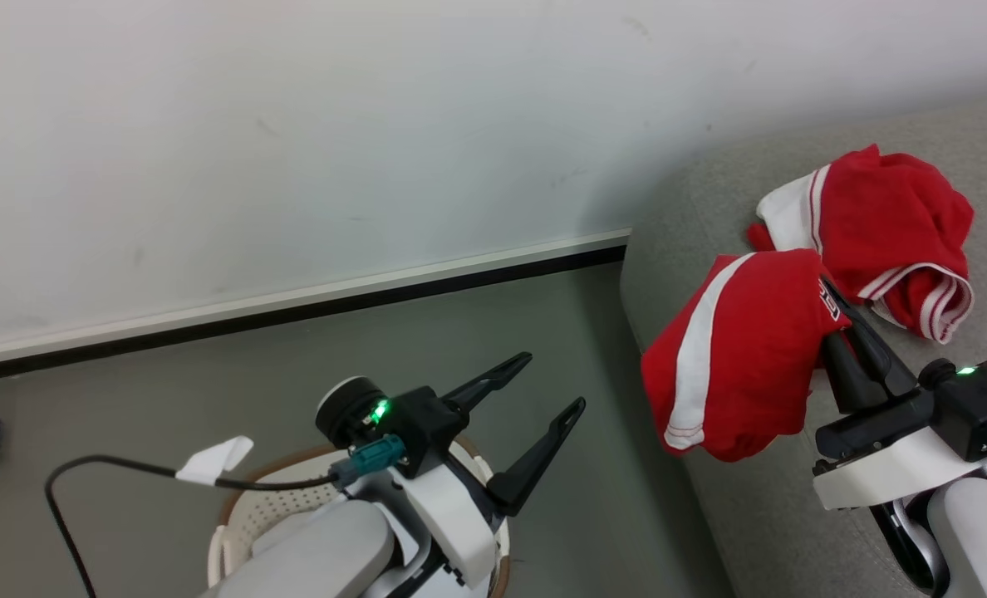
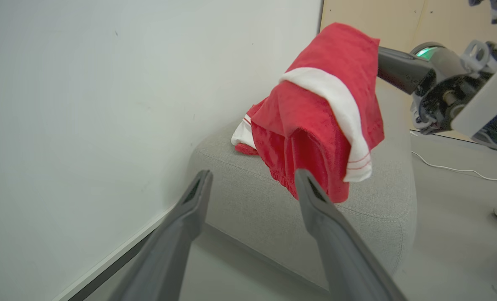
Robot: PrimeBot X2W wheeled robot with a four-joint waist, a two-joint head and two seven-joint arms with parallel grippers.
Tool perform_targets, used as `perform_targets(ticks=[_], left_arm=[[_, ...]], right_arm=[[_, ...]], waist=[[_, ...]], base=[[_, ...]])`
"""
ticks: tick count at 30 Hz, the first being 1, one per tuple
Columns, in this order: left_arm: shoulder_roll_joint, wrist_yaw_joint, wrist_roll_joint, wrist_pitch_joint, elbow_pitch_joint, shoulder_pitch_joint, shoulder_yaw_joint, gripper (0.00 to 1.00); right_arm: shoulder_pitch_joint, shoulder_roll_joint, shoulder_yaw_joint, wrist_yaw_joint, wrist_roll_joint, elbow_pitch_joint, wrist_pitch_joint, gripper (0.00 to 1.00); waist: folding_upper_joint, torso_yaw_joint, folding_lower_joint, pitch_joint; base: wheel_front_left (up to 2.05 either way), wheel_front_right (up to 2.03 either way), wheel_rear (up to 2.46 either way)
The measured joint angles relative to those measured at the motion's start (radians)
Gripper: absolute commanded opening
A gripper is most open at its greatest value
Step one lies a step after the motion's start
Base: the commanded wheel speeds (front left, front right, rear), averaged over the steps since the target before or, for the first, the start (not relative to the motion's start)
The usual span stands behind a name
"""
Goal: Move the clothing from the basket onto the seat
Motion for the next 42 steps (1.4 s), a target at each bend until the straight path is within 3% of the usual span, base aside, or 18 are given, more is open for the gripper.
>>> perform_targets(ticks=[9,17,23,29,33,42], left_arm=[[0.001,-0.003,0.017,-0.019,0.016,-0.005,0.003,1.00],[0.005,-0.014,0.037,-0.022,0.007,-0.035,0.002,1.00],[0.032,-0.022,0.051,-0.003,-0.018,-0.069,0.002,1.00],[0.075,-0.023,0.057,0.024,-0.061,-0.105,0.014,1.00],[0.107,-0.022,0.063,0.036,-0.089,-0.122,0.022,1.00],[0.138,-0.024,0.075,0.066,-0.143,-0.175,0.034,1.00]], right_arm=[[0.034,0.001,-0.063,0.000,-0.021,-0.065,0.000,0.00],[0.022,-0.010,-0.134,0.000,-0.022,-0.092,0.000,0.00],[-0.019,-0.046,-0.287,0.000,-0.026,-0.112,0.000,0.00],[-0.030,-0.071,-0.510,0.000,-0.046,-0.153,0.000,0.00],[-0.030,-0.081,-0.658,0.000,-0.081,-0.103,0.000,0.00],[-0.137,-0.064,-0.748,0.000,-0.140,0.056,0.037,0.00]], waist=[[0.0000,-0.088,-0.0001,0.038],[0.0000,-0.104,-0.0001,0.093],[0.0000,-0.085,0.0000,0.167],[0.0000,-0.053,0.0000,0.263],[0.0000,-0.034,0.0000,0.329],[0.0000,-0.002,0.0001,0.468]], base=[[0.00,0.00,0.00],[0.00,0.00,0.00],[0.00,0.00,0.00],[0.00,0.00,0.00],[0.00,0.00,0.00],[0.00,0.00,0.00]])
